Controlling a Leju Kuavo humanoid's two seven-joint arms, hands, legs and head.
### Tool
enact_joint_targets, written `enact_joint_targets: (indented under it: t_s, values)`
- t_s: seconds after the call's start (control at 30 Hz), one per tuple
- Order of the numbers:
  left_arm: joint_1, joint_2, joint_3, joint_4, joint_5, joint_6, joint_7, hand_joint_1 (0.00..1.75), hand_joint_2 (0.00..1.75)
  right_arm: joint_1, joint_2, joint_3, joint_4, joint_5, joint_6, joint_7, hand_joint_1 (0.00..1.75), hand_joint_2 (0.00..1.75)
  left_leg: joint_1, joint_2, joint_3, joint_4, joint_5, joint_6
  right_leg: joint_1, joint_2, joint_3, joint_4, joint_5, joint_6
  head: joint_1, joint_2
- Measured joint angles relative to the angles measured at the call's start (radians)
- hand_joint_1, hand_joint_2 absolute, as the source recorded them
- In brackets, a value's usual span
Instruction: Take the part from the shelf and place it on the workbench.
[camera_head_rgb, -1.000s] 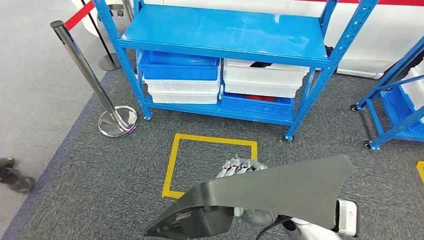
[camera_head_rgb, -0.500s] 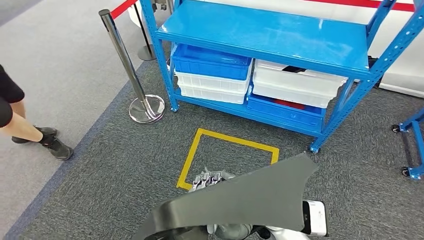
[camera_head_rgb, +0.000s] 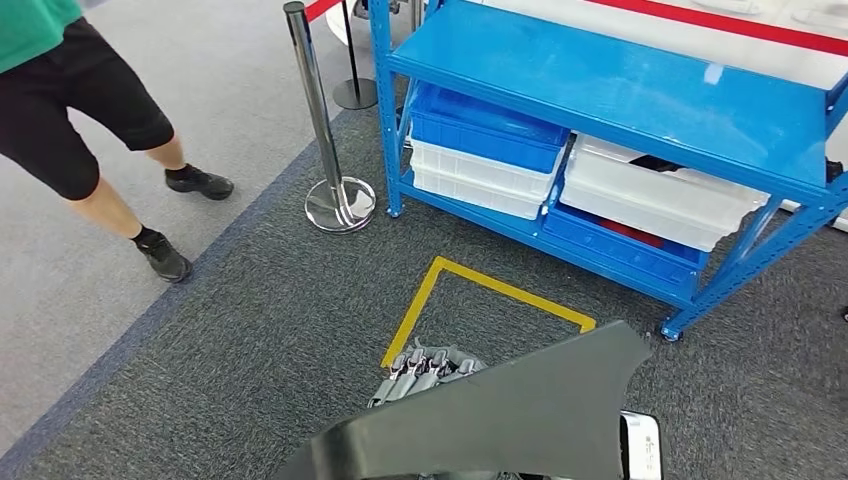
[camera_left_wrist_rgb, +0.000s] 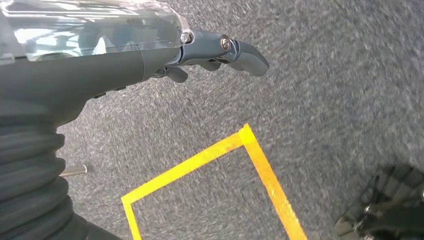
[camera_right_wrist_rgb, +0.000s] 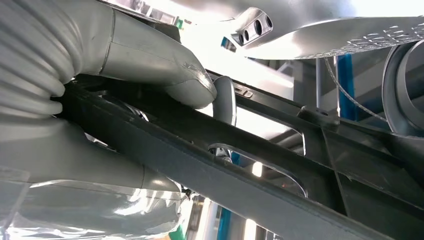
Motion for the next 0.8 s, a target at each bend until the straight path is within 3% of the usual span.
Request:
enact_joint_targets:
  t_s: [0.07, 0.13, 0.17, 0.23, 0.3, 0.37, 0.43, 0.47, 0.53, 0.6, 0.67, 0.7, 0.73, 0.8]
  values:
    - [-0.001, -0.002, -0.010, 0.000, -0.001, 0.001, 0.006, 0.00, 1.75, 0.000, -0.001, -0.006, 0.000, -0.001, 0.001, 0.000, 1.75, 1.75, 0.000, -0.024, -0.005, 0.012, -0.005, -0.007, -0.004, 0.037, 0.058, -0.129, 0.062, -0.004, 0.000, 0.000]
    - [-0.003, -0.001, -0.017, 0.000, 0.000, 0.003, 0.012, 0.00, 1.75, 0.004, -0.001, -0.013, 0.000, 0.000, 0.002, 0.000, 1.75, 1.75, 0.001, -0.046, -0.017, 0.022, -0.007, -0.017, -0.006, 0.069, 0.084, -0.195, 0.079, -0.006, 0.000, 0.000]
    - [-0.002, 0.001, -0.020, 0.000, 0.000, 0.003, 0.015, 0.00, 1.75, 0.006, -0.001, -0.017, 0.000, 0.000, 0.002, 0.000, 1.75, 1.75, 0.002, -0.055, -0.022, 0.024, -0.005, -0.024, -0.005, 0.071, 0.085, -0.199, 0.077, -0.009, 0.000, 0.000]
    - [0.002, 0.004, -0.024, 0.000, -0.001, 0.003, 0.018, 0.00, 1.75, 0.010, -0.001, -0.023, -0.002, 0.003, 0.001, 0.000, 1.75, 1.75, 0.006, -0.064, -0.029, 0.025, -0.004, -0.035, -0.005, 0.048, 0.086, -0.205, 0.081, -0.019, 0.000, 0.000]
    - [0.002, 0.007, -0.031, -0.001, 0.000, 0.003, 0.020, 0.00, 1.75, 0.014, -0.001, -0.028, -0.005, 0.004, 0.001, 0.000, 1.75, 1.75, 0.004, -0.024, -0.050, 0.071, -0.032, -0.045, -0.007, 0.024, 0.091, -0.213, 0.083, -0.030, 0.000, 0.000]
    - [-0.002, 0.008, -0.037, -0.001, 0.000, 0.002, 0.022, 0.00, 1.75, 0.019, -0.001, -0.032, -0.008, 0.007, 0.000, 0.000, 1.75, 1.75, 0.005, 0.029, -0.107, 0.191, -0.092, -0.053, -0.002, -0.004, 0.093, -0.215, 0.082, -0.037, 0.000, 0.000]
    - [-0.004, 0.008, -0.042, -0.001, -0.001, -0.001, 0.023, 0.00, 1.75, 0.025, -0.002, -0.036, -0.009, 0.010, 0.001, 0.000, 1.75, 1.75, 0.008, 0.047, -0.155, 0.294, -0.127, -0.058, 0.003, -0.033, 0.094, -0.214, 0.080, -0.040, 0.000, 0.000]
    - [-0.003, 0.007, -0.043, -0.001, -0.001, -0.003, 0.023, 0.00, 1.75, 0.028, -0.003, -0.037, -0.010, 0.012, 0.001, 0.000, 1.75, 1.75, 0.008, 0.050, -0.154, 0.294, -0.117, -0.057, 0.005, -0.046, 0.095, -0.214, 0.078, -0.041, 0.000, 0.000]
    - [-0.002, 0.007, -0.044, -0.001, -0.002, -0.006, 0.023, 0.00, 1.75, 0.029, -0.004, -0.042, -0.014, 0.013, 0.008, 0.000, 1.75, 1.75, 0.005, 0.064, -0.095, 0.183, -0.054, -0.048, 0.009, -0.068, 0.099, -0.215, 0.075, -0.040, 0.000, 0.000]
    - [-0.005, 0.008, -0.044, -0.001, -0.001, -0.006, 0.023, 0.00, 1.75, 0.029, -0.004, -0.048, -0.019, 0.012, 0.022, 0.000, 1.75, 1.75, -0.007, 0.098, -0.030, 0.057, -0.013, -0.030, 0.012, -0.089, 0.105, -0.216, 0.071, -0.036, 0.000, 0.000]
    - [-0.008, 0.010, -0.044, -0.001, -0.001, -0.005, 0.024, 0.00, 1.75, 0.028, -0.003, -0.049, -0.021, 0.010, 0.033, 0.000, 1.75, 1.75, -0.019, 0.109, -0.016, 0.017, -0.010, -0.015, 0.013, -0.107, 0.107, -0.218, 0.069, -0.029, 0.000, 0.000]
    - [-0.007, 0.011, -0.044, -0.001, -0.001, -0.004, 0.025, 0.00, 1.75, 0.027, -0.002, -0.048, -0.020, 0.009, 0.034, 0.000, 1.75, 1.75, -0.021, 0.099, -0.016, 0.012, -0.007, -0.009, 0.011, -0.115, 0.110, -0.221, 0.069, -0.024, 0.000, 0.000]
    - [-0.004, 0.012, -0.044, -0.001, -0.001, -0.004, 0.025, 0.00, 1.75, 0.024, 0.000, -0.046, -0.018, 0.007, 0.032, 0.000, 1.75, 1.75, -0.018, 0.090, -0.012, 0.004, -0.002, -0.005, 0.010, -0.112, 0.112, -0.221, 0.067, -0.018, 0.000, 0.000]
    - [-0.002, 0.013, -0.044, -0.001, 0.000, -0.002, 0.027, 0.00, 1.75, 0.018, 0.004, -0.041, -0.012, 0.001, 0.024, 0.000, 1.75, 1.75, -0.012, 0.070, -0.001, -0.017, 0.011, 0.005, 0.008, -0.070, 0.102, -0.189, 0.041, -0.011, 0.000, 0.000]
